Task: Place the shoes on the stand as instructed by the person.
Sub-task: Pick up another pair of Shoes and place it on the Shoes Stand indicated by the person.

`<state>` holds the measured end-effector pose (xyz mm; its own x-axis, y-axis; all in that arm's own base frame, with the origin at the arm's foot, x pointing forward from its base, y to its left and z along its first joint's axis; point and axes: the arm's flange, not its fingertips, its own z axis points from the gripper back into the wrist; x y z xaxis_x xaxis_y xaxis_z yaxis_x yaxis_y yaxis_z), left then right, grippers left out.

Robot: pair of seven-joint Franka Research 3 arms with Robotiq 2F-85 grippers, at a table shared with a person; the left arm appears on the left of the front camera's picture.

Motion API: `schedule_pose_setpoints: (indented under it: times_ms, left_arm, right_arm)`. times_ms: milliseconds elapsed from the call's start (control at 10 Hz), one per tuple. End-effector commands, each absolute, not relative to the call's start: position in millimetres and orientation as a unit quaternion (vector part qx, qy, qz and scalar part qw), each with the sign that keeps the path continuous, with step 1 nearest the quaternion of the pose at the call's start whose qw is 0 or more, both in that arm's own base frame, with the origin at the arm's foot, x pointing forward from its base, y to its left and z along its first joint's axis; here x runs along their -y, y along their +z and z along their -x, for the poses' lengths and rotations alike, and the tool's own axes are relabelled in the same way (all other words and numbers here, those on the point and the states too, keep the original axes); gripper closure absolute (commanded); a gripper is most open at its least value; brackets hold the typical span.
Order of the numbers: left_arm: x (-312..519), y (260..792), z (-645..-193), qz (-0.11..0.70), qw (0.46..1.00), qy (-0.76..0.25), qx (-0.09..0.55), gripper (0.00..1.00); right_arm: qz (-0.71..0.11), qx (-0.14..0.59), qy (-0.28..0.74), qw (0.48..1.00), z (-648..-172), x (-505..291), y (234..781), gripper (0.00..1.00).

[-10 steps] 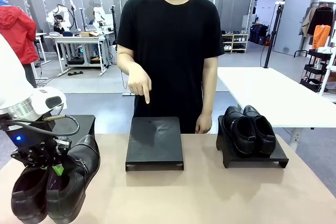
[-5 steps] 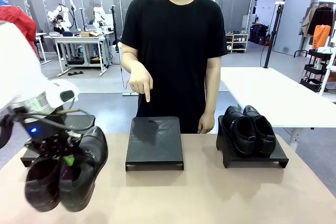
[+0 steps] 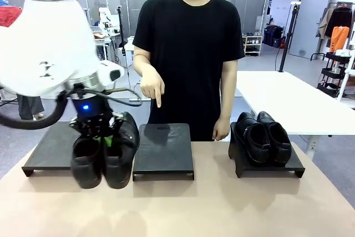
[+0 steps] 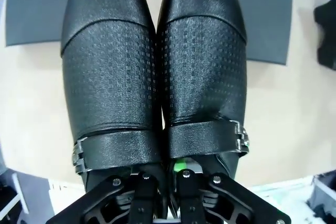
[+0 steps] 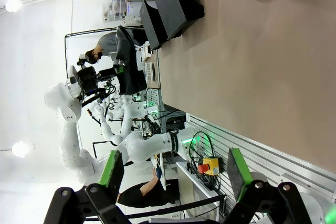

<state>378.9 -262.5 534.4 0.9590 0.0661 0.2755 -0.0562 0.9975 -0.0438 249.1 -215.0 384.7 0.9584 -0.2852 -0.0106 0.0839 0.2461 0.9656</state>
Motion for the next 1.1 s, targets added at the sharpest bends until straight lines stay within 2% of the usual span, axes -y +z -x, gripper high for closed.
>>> schedule_pose_setpoints:
  times_ms: [0,300,800,1000]
  left_arm:
    - [299.3,543.8,-408.9,0.001,0.985,0.061,0.161,0.88]
    - [334.1,541.7,-439.4,-0.01,0.978,0.056,0.201,0.88]
    - [366.4,542.0,-469.6,0.025,0.968,-0.016,0.249,0.88]
    - [374.5,537.2,-485.5,0.023,0.964,-0.015,0.263,0.88]
  right_arm:
    - [-0.603,0.084,-0.11,0.786,-245.6,215.6,386.5,0.0]
    - [-0.603,0.084,-0.11,0.786,-245.6,215.6,386.5,0.0]
    - [-0.603,0.084,-0.11,0.786,-245.6,215.6,386.5,0.0]
    - [-0.603,0.084,-0.11,0.786,-245.6,215.6,386.5,0.0]
